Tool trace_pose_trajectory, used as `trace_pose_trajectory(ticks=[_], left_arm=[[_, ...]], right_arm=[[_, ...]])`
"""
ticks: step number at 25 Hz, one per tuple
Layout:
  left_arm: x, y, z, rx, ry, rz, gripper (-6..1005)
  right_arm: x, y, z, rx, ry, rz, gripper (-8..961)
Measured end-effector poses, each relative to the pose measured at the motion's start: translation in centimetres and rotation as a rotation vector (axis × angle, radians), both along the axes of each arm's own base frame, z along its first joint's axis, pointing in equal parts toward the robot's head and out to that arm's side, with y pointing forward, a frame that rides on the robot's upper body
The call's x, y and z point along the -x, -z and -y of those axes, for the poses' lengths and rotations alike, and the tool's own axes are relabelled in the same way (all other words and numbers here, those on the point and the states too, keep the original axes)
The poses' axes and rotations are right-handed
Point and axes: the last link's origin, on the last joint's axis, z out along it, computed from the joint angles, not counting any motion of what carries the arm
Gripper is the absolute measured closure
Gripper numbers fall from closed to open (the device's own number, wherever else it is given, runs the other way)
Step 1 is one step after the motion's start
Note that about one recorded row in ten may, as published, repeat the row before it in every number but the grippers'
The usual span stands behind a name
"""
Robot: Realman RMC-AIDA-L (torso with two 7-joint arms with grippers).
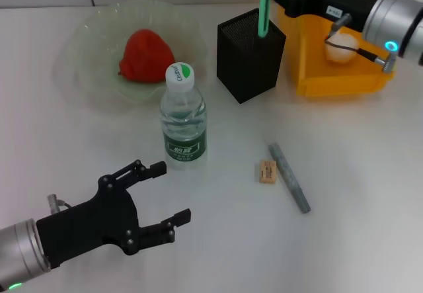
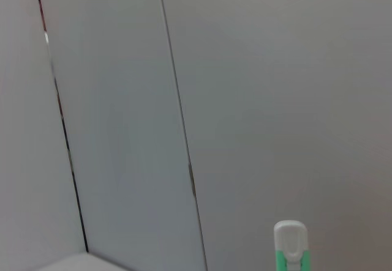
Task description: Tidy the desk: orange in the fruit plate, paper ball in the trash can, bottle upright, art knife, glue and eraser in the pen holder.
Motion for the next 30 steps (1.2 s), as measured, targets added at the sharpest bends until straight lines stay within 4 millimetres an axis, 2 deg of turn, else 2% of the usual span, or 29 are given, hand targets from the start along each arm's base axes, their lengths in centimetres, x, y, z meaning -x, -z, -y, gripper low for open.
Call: trace_pose_trajectory(ticks=[3,9,15,21,26,28,30], left_arm=[[-0.1,0.1,0.0,0.007,0.006,-0.003,138],[-0.2,0.2,-0.1,0.009,0.010,-0.007,138],[-0.3,0.2,-0.2,0.014,0.016,-0.005,138],[-0.5,0.4,-0.2,0.025,0.027,-0.004,138],[-0.5,0.4,-0.2,0.026,0.026,-0.005,138],[-0.5,0.4,-0.2,0.026,0.027,-0.004,138],[-0.5,0.4,-0.2,0.026,0.027,-0.004,138]], right_arm=[[0.2,0.7,-0.1,0.001,-0.002,0.034,690],[0.2,0.9,-0.1,-0.001,0.000,0.043,675],[-1.0,0.8,0.5,0.001,0.047,0.013,661],[-1.5,-0.7,1.3,0.007,0.081,-0.043,646],[-0.8,-4.0,2.9,0.012,0.077,-0.132,449],[0.0,-5.2,3.6,0.048,0.080,-0.142,333],[2.6,-6.8,4.8,0.224,0.130,-0.023,217]])
